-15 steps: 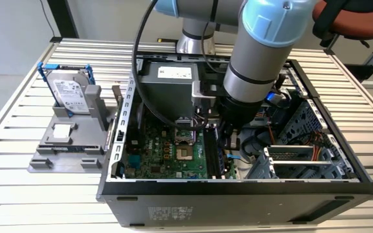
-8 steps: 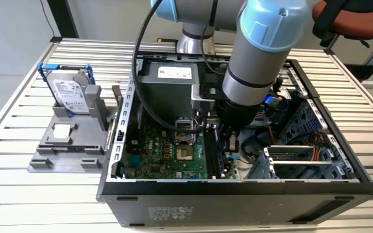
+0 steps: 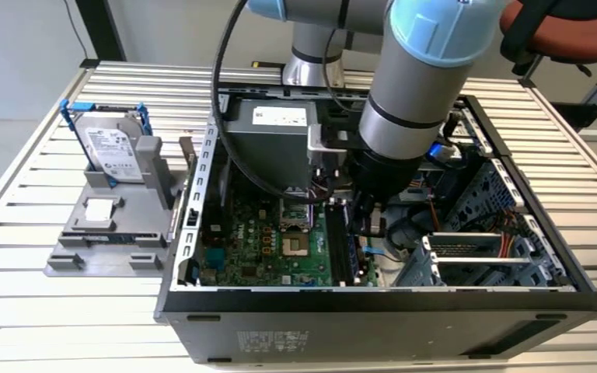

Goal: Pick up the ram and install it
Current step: 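Press down the ram until it locks into place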

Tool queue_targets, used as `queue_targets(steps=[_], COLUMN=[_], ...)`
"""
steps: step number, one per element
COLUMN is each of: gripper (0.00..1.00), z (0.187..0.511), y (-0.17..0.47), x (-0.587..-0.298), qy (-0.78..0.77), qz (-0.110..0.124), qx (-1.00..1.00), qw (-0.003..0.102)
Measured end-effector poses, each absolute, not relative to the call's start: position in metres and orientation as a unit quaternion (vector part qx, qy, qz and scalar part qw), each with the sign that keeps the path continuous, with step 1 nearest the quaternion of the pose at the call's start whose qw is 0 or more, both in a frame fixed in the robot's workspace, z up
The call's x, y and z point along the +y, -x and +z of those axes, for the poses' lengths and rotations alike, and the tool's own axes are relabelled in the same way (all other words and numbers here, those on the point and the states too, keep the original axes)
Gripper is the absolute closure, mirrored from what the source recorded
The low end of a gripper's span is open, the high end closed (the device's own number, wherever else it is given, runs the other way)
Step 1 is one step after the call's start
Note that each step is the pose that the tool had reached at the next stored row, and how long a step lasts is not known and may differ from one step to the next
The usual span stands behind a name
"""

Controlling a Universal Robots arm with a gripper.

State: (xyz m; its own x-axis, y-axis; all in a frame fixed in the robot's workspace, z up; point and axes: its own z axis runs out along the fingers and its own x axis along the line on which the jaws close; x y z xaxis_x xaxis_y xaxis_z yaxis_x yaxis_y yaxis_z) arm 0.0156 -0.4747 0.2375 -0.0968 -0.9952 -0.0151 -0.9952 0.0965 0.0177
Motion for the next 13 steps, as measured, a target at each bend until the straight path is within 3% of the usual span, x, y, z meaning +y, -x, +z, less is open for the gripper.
queue_targets(steps=[13], gripper=[1.00], z=[0.301], y=[-0.016], x=[-0.475], qy=[-0.672], qz=[-0.012], qx=[-0.740], qw=[0.000])
